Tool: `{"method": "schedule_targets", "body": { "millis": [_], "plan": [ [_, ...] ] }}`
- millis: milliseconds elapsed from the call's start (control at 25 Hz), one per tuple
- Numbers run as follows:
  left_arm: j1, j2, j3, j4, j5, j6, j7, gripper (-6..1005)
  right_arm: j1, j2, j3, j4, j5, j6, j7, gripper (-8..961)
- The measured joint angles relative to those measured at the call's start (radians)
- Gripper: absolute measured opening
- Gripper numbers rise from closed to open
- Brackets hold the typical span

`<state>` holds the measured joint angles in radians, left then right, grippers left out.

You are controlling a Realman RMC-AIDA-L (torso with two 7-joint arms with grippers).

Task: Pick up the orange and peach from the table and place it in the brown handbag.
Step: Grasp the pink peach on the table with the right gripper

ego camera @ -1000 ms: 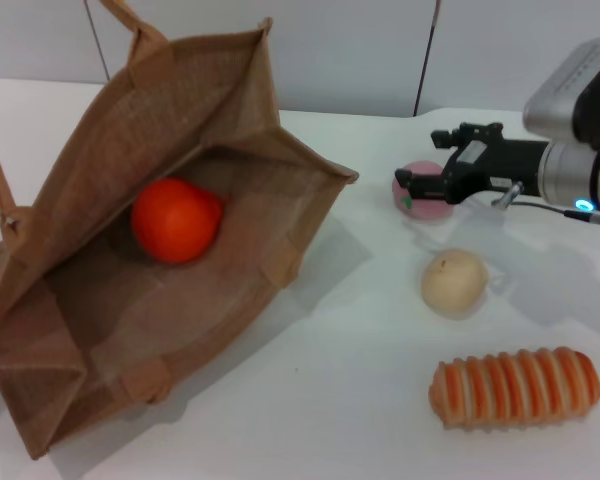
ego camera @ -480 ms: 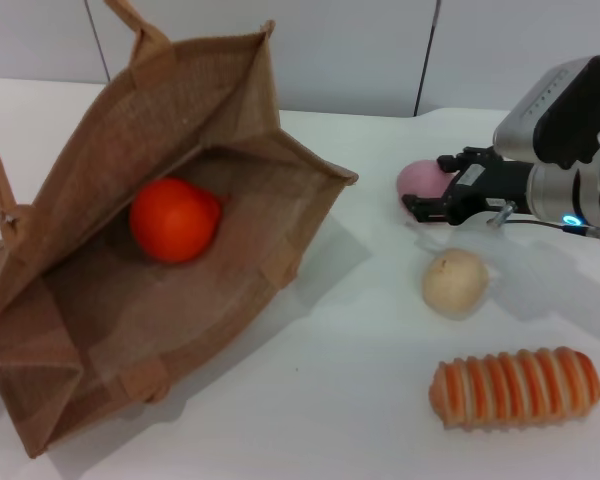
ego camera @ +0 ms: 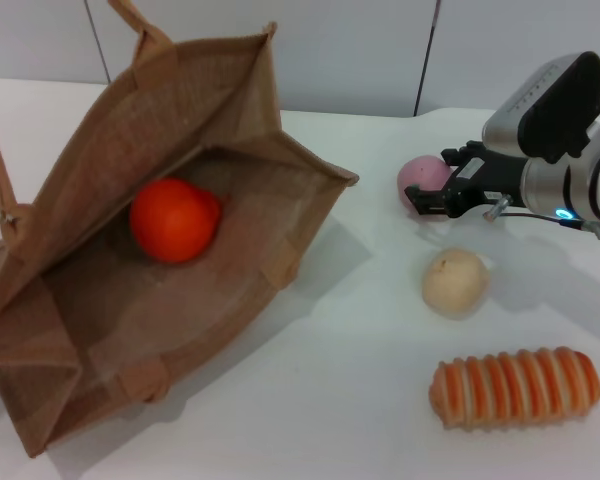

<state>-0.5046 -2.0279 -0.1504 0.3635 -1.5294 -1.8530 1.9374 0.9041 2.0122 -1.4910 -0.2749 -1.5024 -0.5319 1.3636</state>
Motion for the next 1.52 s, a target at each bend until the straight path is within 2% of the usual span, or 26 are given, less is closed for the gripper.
{"method": "schedule_targets", "body": {
  "millis": [280, 600, 800, 1240, 1520],
  "plan": [
    [0.000, 0.000, 0.000, 0.000, 0.000, 0.000, 0.000, 124, 0.007, 0.001, 0.000, 0.009, -0.001, 0.001, 0.004, 749],
    [0.000, 0.000, 0.001, 0.000, 0.000, 0.000, 0.000, 124, 0.008, 0.002, 0.000, 0.008, -0.003, 0.002, 0.029, 572],
    [0.001, 0.000, 0.002, 0.000, 0.000, 0.000, 0.000, 124, 0.009, 0.003, 0.000, 0.007, -0.019, 0.003, 0.054, 510],
    [0.005, 0.000, 0.002, 0.000, 0.001, 0.002, 0.000, 123, 0.004, 0.004, 0.011, -0.004, -0.020, 0.000, 0.078, 417],
    [0.006, 0.001, 0.007, 0.000, 0.002, 0.004, 0.000, 123, -0.053, 0.002, 0.014, -0.095, -0.016, -0.009, 0.122, 389]
  ]
}}
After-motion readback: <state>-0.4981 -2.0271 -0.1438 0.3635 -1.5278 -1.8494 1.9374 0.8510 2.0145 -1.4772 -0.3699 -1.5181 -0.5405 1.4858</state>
